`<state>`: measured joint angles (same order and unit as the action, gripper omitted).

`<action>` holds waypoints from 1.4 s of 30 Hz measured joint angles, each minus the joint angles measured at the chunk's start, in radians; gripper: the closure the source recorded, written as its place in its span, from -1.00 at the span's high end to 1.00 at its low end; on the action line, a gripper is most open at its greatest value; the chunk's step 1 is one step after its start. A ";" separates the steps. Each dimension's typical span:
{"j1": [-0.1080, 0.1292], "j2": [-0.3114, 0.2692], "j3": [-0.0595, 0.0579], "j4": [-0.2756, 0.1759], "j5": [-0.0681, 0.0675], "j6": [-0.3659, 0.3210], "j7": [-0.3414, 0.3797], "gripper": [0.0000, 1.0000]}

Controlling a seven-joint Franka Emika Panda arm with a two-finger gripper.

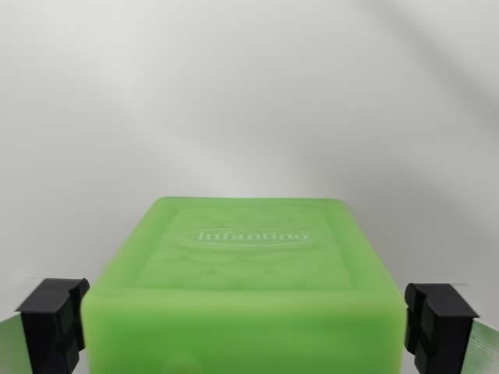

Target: Stack cube

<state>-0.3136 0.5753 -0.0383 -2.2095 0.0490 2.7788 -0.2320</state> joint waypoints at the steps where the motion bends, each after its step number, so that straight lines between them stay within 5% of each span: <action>1: 0.000 0.000 0.000 0.000 0.000 0.000 0.000 -1.00; 42: 0.000 -0.023 0.000 -0.007 0.000 -0.014 0.000 -1.00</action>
<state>-0.3135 0.5521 -0.0385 -2.2161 0.0489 2.7652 -0.2319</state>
